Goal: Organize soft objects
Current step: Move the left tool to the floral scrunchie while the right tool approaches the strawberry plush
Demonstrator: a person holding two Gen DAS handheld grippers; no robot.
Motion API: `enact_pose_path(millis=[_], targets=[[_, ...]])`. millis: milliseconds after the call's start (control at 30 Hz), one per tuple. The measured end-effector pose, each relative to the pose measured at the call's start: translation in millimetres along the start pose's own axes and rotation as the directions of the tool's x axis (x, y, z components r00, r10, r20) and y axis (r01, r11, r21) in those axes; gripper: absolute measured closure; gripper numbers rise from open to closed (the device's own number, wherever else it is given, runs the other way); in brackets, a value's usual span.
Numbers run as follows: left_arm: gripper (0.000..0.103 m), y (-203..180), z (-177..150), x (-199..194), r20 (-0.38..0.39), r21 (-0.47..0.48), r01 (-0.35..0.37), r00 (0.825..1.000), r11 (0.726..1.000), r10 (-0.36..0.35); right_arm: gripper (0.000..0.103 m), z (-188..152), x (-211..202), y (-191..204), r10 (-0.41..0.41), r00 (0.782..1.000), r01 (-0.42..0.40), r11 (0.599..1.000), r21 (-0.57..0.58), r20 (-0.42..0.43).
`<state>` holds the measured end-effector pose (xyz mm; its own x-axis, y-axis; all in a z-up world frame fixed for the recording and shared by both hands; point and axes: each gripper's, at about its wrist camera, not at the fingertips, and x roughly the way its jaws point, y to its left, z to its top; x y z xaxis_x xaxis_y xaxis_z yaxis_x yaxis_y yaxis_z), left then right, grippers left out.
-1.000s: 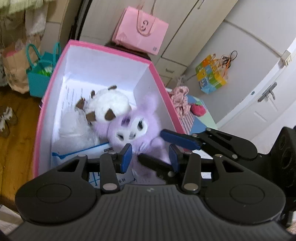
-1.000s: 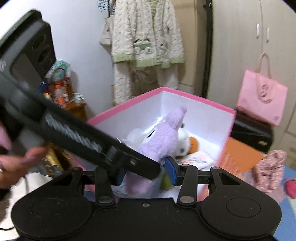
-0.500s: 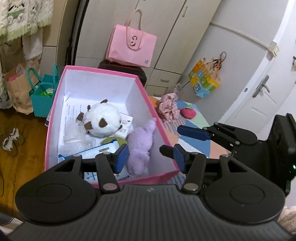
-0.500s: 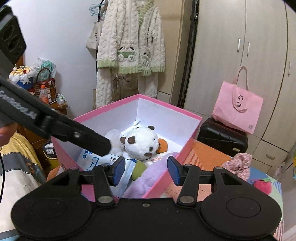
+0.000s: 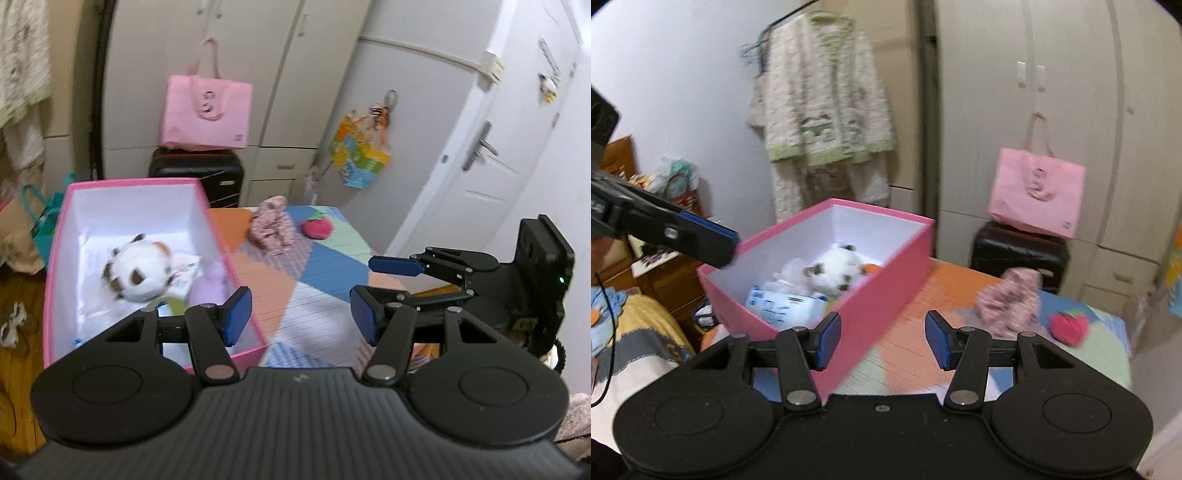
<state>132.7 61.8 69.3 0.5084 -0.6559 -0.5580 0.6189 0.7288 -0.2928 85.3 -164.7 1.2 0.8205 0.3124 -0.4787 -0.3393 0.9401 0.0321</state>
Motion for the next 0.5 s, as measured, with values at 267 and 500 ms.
enact_pose_path(millis=[267,500], targets=[[0.044,-33,8,40,-0.018,0.035,0.037,0.999,0.999,-0.037,0.047,-9,-26,-51,-0.086,0.996,0.084,0.995,0.047,0.030],[0.044,-50,13,80,0.011,0.032,0.003,1.000,0.999,-0.003,0.044,-9,-27,-86,-0.097,0.994,0.096,0.995,0.019,0.043]])
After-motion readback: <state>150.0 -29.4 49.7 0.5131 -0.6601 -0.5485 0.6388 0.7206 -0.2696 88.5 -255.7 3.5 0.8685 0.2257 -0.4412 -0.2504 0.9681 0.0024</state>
